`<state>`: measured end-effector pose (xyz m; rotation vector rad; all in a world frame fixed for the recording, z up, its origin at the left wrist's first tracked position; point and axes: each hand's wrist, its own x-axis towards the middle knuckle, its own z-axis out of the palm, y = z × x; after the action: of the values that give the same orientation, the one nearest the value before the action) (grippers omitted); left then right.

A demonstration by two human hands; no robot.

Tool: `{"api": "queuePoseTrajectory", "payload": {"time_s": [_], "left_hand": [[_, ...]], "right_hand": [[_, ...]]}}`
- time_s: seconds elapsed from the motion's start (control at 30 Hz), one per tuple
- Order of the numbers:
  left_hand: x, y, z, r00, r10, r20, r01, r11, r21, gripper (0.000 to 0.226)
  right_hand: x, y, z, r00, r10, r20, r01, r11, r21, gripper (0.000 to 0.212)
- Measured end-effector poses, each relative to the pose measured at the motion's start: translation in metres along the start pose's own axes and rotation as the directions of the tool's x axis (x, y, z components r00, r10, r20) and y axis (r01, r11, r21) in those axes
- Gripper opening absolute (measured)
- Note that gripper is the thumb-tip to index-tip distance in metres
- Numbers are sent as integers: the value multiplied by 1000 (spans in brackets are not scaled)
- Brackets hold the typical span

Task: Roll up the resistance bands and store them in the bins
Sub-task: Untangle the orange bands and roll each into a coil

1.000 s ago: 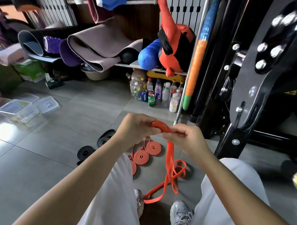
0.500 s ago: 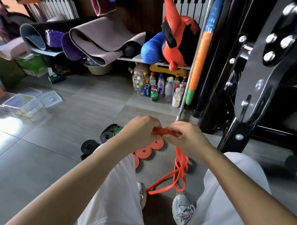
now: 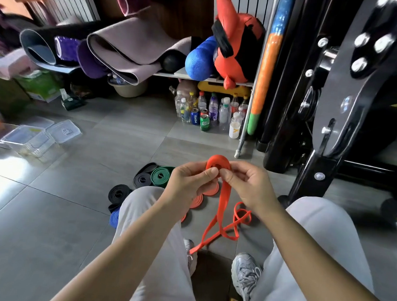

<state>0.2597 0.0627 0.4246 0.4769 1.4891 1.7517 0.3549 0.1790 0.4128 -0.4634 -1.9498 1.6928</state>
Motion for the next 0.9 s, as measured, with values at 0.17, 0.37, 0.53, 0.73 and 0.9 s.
{"api": "queuePoseTrajectory", "payload": {"time_s": [0.17,0.37,0.53,0.73,0.9], "left_hand": [[2,19,-11,978,201,61,-167,572,803,37],[-5,36,-8,958,242,154,-246,414,877,15],[-5,32,-11,966,248,-72,-167,811,561,24],[-8,19,-3,995,77,-67,-79,997,-26,18],[-5,20,-11,998,44,-54,-35,988,148,14]], "right_hand": [[5,7,-13,986,-56,159,120,896,-428,6],[8,-3,-14,968,-81,237,187,864,-468,12],[7,-2,-15,984,3,176,38,972,-231,26],[9,-6,-5,997,-4,81,0,999,41,27],[12,-5,-6,996,-19,89,27,996,-84,27]]}}
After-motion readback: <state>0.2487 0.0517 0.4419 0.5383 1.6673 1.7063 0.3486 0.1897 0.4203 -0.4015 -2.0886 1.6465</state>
